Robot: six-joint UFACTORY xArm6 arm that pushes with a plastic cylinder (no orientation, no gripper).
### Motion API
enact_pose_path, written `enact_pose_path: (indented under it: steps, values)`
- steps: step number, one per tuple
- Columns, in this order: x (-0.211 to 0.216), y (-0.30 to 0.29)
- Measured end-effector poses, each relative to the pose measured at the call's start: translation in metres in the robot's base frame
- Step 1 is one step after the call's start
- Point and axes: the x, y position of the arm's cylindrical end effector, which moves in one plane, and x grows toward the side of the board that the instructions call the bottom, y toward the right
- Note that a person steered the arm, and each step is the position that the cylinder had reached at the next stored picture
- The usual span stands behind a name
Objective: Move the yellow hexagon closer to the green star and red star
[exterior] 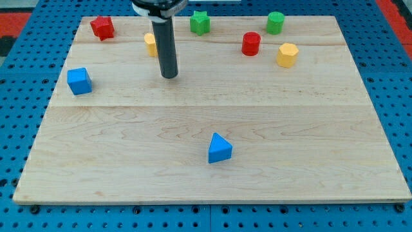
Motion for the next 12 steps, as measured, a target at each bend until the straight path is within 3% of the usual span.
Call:
enact_pose_path:
  steps: [3,7,8,10,12]
  values:
    - [-0.060,-0.020]
    - [-0.054,-0.018]
    - [-0.054,0.049]
    - [-0.089,0.122]
    - [-0.085,0.227]
